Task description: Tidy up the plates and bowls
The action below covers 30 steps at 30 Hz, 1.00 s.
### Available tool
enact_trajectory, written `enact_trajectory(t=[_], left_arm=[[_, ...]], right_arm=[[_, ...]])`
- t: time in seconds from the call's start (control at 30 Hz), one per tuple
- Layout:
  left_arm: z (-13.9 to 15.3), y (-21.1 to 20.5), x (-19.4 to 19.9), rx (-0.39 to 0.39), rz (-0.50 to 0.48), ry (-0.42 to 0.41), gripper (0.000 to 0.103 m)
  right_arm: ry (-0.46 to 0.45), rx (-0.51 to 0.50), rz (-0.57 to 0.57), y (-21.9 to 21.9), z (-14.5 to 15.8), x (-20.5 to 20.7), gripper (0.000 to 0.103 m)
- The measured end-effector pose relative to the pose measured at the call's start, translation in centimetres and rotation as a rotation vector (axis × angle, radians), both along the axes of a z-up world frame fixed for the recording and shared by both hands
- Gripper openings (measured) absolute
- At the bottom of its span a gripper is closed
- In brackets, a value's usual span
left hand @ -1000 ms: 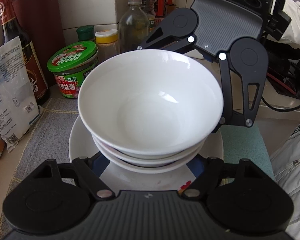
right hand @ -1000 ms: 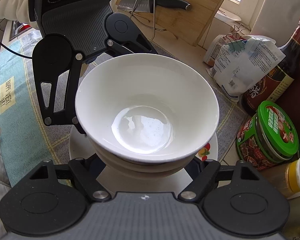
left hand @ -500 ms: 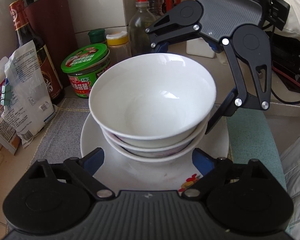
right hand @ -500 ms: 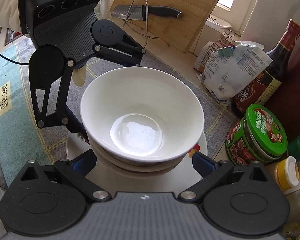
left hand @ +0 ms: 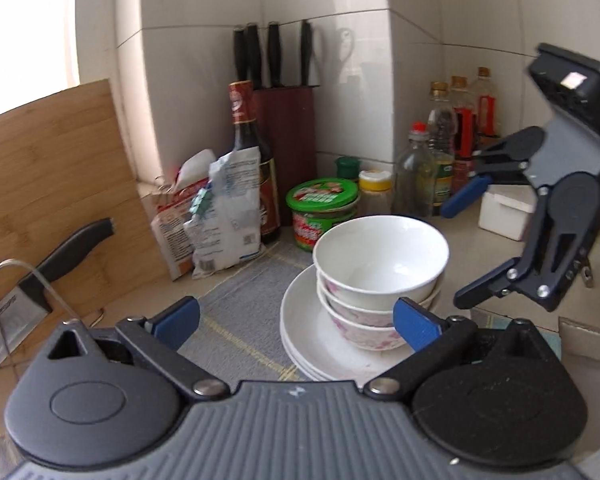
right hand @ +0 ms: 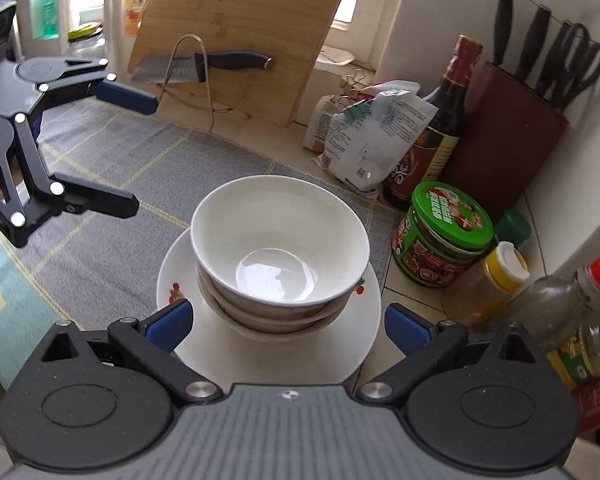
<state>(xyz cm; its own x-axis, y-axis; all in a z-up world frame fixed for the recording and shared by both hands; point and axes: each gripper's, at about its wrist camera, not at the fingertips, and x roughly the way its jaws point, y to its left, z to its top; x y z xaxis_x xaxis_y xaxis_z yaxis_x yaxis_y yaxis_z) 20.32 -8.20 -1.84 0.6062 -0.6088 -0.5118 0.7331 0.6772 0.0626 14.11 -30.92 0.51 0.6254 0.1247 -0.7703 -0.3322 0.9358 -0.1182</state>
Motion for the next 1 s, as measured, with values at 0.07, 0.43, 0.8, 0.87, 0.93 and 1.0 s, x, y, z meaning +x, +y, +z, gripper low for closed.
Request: enact_trajectory(t=[0.07,0.43,0.8,0.87,0.93,1.0], left_arm=[[0.3,0.3,-0.6,0.015,0.089,0.025,0.102],[2.4,3.1,-5.1,0.023,0.274,0.168,0.102],[3.9,4.1,-8.1,0.021,0.273,0.168,0.102],[4.0,4.2,-8.4,0.025,0.274,0.166,0.102],[4.1,4.2,-8.6,0.031,0.277,0.163,0.102],[4.1,4.2,-8.8,0.034,0.28,0.164,0.102]], right_arm=[[-0.013,0.024,-0.133,1.3,0.6,-1.3,0.103],[0.003,0.113,-0.696,4.9,1.3,-7.4,0.103],[-0.059,0.105,-0.735,7.8,3.5,-11.3,0.103],[-0.065,0.108,-0.735,7.9,3.7,-11.6,0.103],[-0.067,0.109,-0.738,8.0,3.8,-11.8,0.103],[-0.069,0.108,-0.738,8.1,3.8,-11.9,0.103]])
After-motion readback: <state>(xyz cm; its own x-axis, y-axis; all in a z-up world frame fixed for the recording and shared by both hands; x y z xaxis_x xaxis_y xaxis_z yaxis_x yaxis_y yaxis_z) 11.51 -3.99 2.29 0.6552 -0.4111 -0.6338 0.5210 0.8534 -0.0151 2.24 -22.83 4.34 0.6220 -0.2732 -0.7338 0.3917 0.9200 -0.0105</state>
